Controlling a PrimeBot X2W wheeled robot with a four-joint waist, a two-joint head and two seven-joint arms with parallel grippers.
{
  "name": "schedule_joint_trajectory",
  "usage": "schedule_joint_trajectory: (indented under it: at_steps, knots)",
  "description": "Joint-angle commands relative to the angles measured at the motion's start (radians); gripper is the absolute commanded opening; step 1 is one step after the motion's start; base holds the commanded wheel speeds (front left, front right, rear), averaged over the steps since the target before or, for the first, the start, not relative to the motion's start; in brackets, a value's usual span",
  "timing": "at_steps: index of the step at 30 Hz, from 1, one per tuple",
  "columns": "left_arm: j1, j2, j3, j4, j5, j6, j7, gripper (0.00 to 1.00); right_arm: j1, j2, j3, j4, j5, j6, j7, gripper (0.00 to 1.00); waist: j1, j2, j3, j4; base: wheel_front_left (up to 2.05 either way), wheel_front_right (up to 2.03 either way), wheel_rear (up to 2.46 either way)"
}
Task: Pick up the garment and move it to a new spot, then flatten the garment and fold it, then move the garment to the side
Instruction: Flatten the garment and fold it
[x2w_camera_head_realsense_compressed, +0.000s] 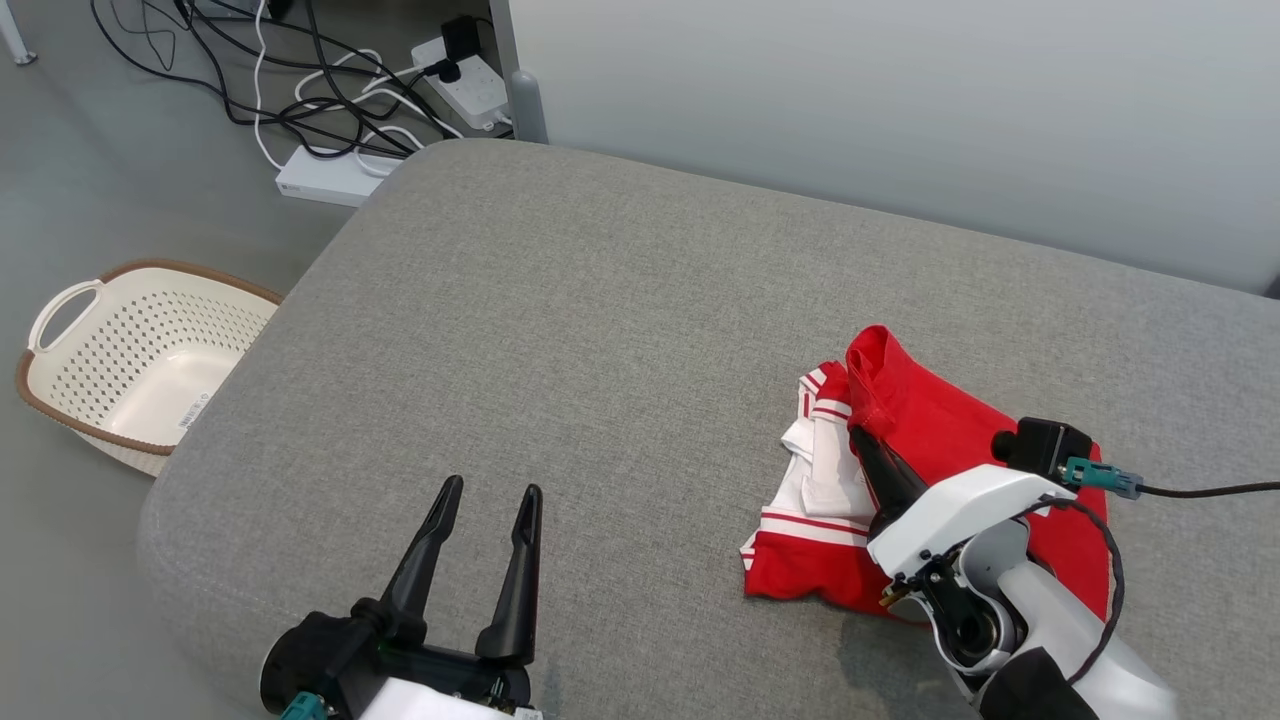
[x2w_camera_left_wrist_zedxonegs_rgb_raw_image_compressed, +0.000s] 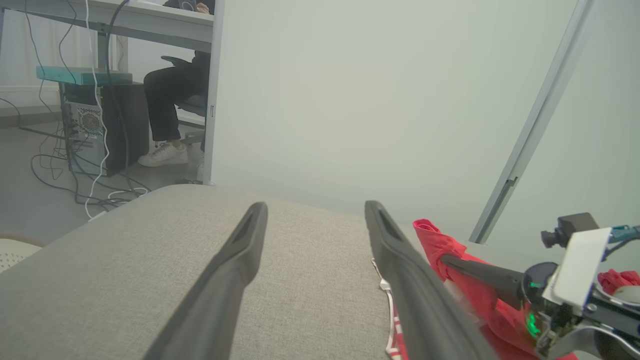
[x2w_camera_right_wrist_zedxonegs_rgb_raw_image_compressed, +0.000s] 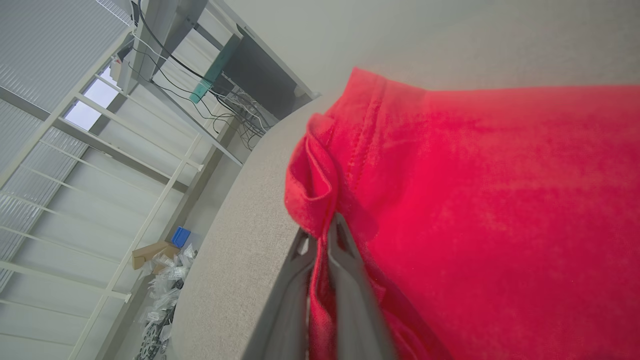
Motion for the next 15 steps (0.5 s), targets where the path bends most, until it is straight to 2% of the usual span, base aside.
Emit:
schedule_joint_trajectory:
  at_steps: [1, 11, 12, 14, 15]
  knots:
    - [-0.039, -0.001, 0.031, -0.023, -0.003, -0.009, -0.010, 1.00, -0.031, 0.014, 0.020, -0.012, 0.009, 0.000, -0.017, 0.00, 0.0000, 0.0000, 0.002, 0.003, 0.00, 0.00, 0.00]
    - [-0.048, -0.001, 0.023, -0.014, 0.001, -0.009, -0.010, 1.00, -0.061, 0.015, 0.152, 0.042, 0.117, 0.000, -0.045, 0.00, 0.0000, 0.0000, 0.006, 0.011, 0.00, 0.00, 0.00]
    - [-0.049, -0.001, 0.022, -0.012, 0.002, -0.010, -0.010, 1.00, -0.063, 0.015, 0.167, 0.045, 0.130, 0.000, -0.049, 0.19, 0.0000, 0.0000, 0.006, 0.011, 0.00, 0.00, 0.00]
    - [-0.053, -0.001, 0.022, -0.013, 0.005, -0.010, -0.010, 1.00, -0.070, 0.015, 0.196, 0.053, 0.152, 0.000, -0.060, 1.00, 0.0000, 0.0000, 0.006, 0.013, 0.00, 0.00, 0.00]
    - [-0.054, -0.001, 0.023, -0.015, 0.007, -0.010, -0.010, 1.00, -0.072, 0.015, 0.213, 0.051, 0.166, 0.000, -0.061, 1.00, 0.0000, 0.0000, 0.006, 0.013, 0.00, 0.00, 0.00]
